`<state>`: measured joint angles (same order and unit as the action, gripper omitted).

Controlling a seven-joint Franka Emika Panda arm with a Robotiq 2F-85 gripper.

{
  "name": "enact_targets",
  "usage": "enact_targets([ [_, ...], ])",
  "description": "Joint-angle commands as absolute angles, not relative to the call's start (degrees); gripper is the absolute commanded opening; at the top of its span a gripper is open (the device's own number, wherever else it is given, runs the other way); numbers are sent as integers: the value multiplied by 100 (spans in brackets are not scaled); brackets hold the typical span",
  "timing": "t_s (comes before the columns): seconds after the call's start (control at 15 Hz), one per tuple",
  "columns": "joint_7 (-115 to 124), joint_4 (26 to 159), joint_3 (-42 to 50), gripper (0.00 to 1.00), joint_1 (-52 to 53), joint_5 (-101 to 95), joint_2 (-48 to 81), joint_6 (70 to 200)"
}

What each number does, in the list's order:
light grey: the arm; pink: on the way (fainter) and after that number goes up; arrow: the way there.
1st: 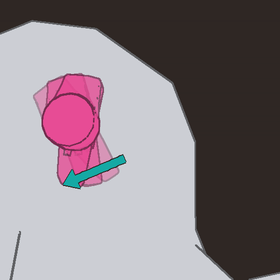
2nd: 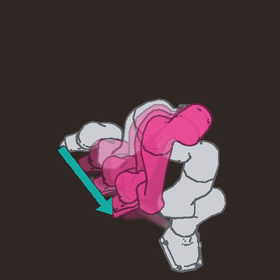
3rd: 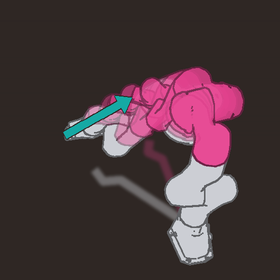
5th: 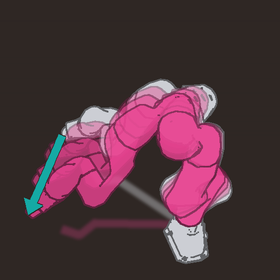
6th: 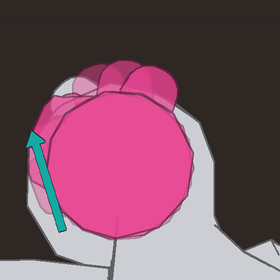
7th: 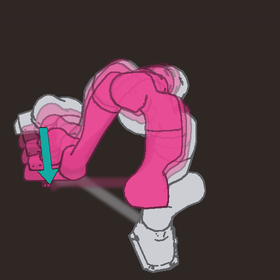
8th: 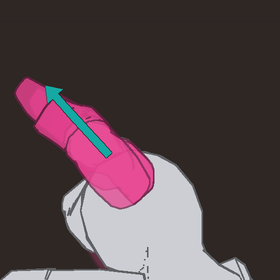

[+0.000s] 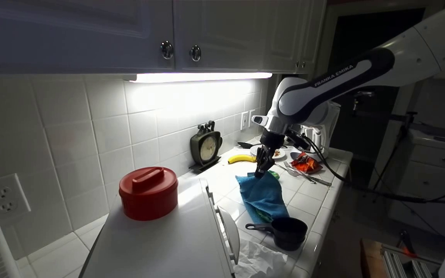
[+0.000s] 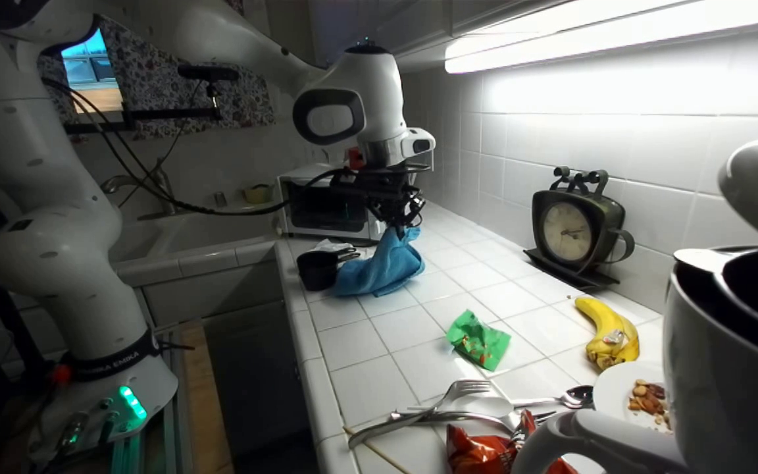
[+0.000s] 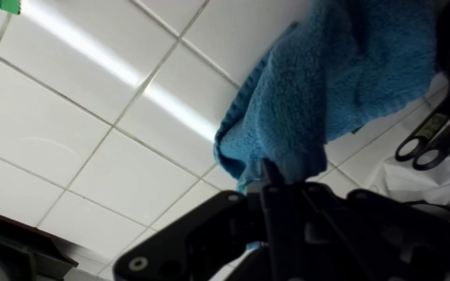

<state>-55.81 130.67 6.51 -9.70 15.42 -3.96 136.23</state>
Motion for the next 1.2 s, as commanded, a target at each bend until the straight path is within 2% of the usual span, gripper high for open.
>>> enact_targets([
  [0.0,-6100,13340,777,7,-824,1370,-649,13368],
  [0.93,-6609,13528,738,9,-749,781,-602,13198],
  [1.0,-6583,13539,733,13,-742,695,-589,13206],
  [1.13,-6505,13571,724,37,-729,522,-562,13196],
])
